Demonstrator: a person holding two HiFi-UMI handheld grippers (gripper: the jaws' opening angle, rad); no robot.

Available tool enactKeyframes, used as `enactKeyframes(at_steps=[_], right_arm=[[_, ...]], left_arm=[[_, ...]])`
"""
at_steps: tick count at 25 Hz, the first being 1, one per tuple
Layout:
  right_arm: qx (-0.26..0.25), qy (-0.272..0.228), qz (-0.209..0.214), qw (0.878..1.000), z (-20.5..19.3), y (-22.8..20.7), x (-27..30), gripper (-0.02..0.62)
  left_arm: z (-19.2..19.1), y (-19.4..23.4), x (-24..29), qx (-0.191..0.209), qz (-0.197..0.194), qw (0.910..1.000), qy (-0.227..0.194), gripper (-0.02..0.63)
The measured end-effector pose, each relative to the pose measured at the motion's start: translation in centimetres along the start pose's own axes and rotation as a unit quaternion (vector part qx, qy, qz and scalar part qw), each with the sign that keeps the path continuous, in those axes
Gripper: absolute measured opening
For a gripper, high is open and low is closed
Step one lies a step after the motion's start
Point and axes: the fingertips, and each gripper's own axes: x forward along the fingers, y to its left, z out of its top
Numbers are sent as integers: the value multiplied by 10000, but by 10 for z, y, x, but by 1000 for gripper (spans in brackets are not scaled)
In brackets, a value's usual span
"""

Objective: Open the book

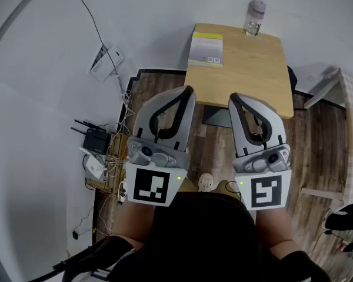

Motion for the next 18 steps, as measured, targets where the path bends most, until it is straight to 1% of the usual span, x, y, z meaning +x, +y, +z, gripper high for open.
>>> enactKeyframes(at_steps=[18], right_arm=[[-18, -3, 23, 10000, 1, 2, 6, 26]], left_arm=[[-3, 7, -2, -23, 67, 10000, 28, 9]])
